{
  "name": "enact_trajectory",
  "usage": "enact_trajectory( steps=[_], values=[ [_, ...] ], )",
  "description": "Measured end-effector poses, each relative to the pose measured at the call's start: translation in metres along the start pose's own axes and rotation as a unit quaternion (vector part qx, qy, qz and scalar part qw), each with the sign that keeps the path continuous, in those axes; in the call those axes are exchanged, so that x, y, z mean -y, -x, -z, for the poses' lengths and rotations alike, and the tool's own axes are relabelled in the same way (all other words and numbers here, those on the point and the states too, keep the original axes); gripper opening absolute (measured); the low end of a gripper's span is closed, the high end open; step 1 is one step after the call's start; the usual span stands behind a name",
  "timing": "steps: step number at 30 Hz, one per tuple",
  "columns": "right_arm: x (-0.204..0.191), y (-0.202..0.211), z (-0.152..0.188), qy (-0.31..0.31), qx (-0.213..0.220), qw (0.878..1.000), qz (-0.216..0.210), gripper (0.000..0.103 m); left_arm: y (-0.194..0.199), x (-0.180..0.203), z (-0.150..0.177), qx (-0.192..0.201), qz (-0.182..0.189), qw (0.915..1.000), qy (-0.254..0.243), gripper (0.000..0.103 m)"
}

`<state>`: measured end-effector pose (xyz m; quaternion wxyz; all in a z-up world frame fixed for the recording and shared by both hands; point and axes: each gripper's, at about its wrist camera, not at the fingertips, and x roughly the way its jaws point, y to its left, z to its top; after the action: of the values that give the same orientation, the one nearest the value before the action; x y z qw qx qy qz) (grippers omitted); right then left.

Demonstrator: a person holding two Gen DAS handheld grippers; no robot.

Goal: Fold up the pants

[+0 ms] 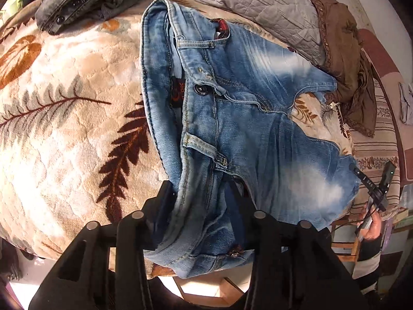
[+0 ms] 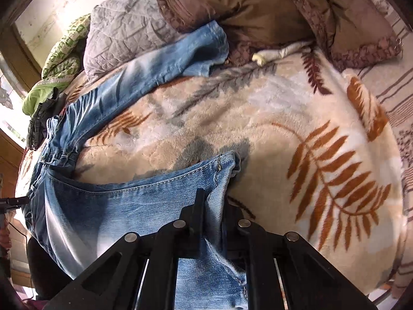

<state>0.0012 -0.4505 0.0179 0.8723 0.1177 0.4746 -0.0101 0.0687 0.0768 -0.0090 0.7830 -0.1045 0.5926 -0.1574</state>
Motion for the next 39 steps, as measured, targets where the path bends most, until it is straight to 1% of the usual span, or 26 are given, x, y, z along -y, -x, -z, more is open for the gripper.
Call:
enact_trajectory(
  steps=[1,3,4,5,6,7,8,9,11,13,15,17,19,20,22,24,28,29,30,31,32,33,35,36,38,39],
  values=[
    [0.012,0.008,0.0,-0.024,0.011,1.0,-0.002,0.008,-0.002,0.0,-0.001,-0.005,-0.022,0.9998,-0.002,0.031],
    [0.038,-0.001,0.004,-0.064,-0.004,0.998,0.025,0.008,-0.022,-0.01,0.0,-0.028,-0.071,0.997,0.006,0.029],
    [0.051,-0.013,0.01,-0.081,-0.026,0.995,0.044,0.008,-0.028,-0.014,-0.002,-0.028,-0.068,0.9972,0.014,0.029],
    [0.062,-0.026,0.018,-0.095,-0.053,0.993,0.048,0.008,-0.025,-0.015,-0.002,-0.023,-0.064,0.9976,0.015,0.029],
    [0.068,-0.031,0.026,-0.107,-0.062,0.991,0.042,0.009,-0.022,-0.015,-0.002,-0.022,-0.065,0.9975,0.015,0.029],
    [0.07,-0.026,0.028,-0.117,-0.044,0.992,0.035,0.009,-0.016,-0.015,-0.001,-0.019,-0.068,0.9974,0.014,0.029],
    [0.07,-0.021,0.026,-0.123,-0.044,0.991,0.033,0.014,-0.01,-0.017,-0.001,-0.02,-0.067,0.9975,0.01,0.029],
    [0.07,-0.015,0.022,-0.125,-0.041,0.99,0.045,0.018,-0.003,-0.018,-0.001,-0.022,-0.06,0.9979,0.01,0.029],
    [0.065,0.003,0.008,-0.108,-0.011,0.992,0.068,0.018,0.017,-0.026,-0.007,-0.007,-0.039,0.9991,0.018,0.029],
    [0.058,0.014,-0.011,-0.096,0.016,0.994,0.049,0.018,0.033,-0.03,-0.031,0.015,-0.035,0.9991,0.02,0.035],
    [0.051,0.011,-0.034,-0.098,0.021,0.995,0.014,0.021,0.043,-0.031,-0.059,0.039,-0.039,0.9982,0.025,0.063],
    [0.042,-0.002,-0.061,-0.106,0.024,0.994,-0.025,0.031,0.04,-0.03,-0.089,0.055,-0.037,0.9972,0.034,0.073],
    [0.032,-0.022,-0.09,-0.123,0.027,0.99,-0.059,0.041,0.024,-0.028,-0.12,0.047,-0.013,0.9978,0.046,0.073],
    [0.028,-0.033,-0.106,-0.133,0.03,0.988,-0.076,0.041,0.013,-0.027,-0.134,0.038,-0.003,0.9979,0.052,0.073],
    [0.024,-0.063,-0.135,-0.159,0.027,0.981,-0.103,0.043,-0.011,-0.024,-0.156,0.024,-0.006,0.9976,0.064,0.073],
    [0.02,-0.091,-0.158,-0.186,0.028,0.976,-0.109,0.043,-0.031,-0.028,-0.167,0.018,-0.006,0.9965,0.081,0.073],
    [0.019,-0.149,-0.19,-0.232,0.029,0.964,-0.128,0.043,-0.06,-0.033,-0.178,0.01,0.038,0.9937,0.105,0.073],
    [0.018,-0.163,-0.196,-0.241,0.027,0.961,-0.134,0.045,-0.063,-0.031,-0.179,0.012,0.048,0.9931,0.106,0.073],
    [0.017,-0.175,-0.2,-0.248,0.022,0.959,-0.135,0.045,-0.067,-0.026,-0.181,0.015,0.049,0.9937,0.099,0.064],
    [0.016,-0.185,-0.205,-0.248,0.012,0.96,-0.132,0.033,-0.069,-0.019,-0.183,0.014,0.033,0.9956,0.086,0.053],
    [0.014,-0.186,-0.21,-0.241,0.008,0.961,-0.134,0.006,-0.071,-0.013,-0.185,0.01,0.026,0.9969,0.074,0.028],
    [0.011,-0.173,-0.216,-0.227,0.034,0.962,-0.146,0.003,-0.071,-0.009,-0.186,0.005,0.038,0.9966,0.073,0.023],
    [0.011,-0.12,-0.216,-0.193,0.119,0.952,-0.207,0.002,-0.061,-0.005,-0.181,0.013,0.046,0.9964,0.07,0.023],
    [0.014,-0.1,-0.21,-0.183,0.134,0.948,-0.223,0.002,-0.058,-0.002,-0.179,0.014,0.043,0.9971,0.061,0.023],
    [0.029,-0.081,-0.186,-0.189,0.123,0.951,-0.209,0.002,-0.059,-0.001,-0.176,0.01,0.029,0.9982,0.052,0.023],
    [0.042,-0.083,-0.169,-0.205,0.101,0.953,-0.198,0.002,-0.062,-0.001,-0.174,0.005,0.016,0.9986,0.049,0.023]
  ],
)
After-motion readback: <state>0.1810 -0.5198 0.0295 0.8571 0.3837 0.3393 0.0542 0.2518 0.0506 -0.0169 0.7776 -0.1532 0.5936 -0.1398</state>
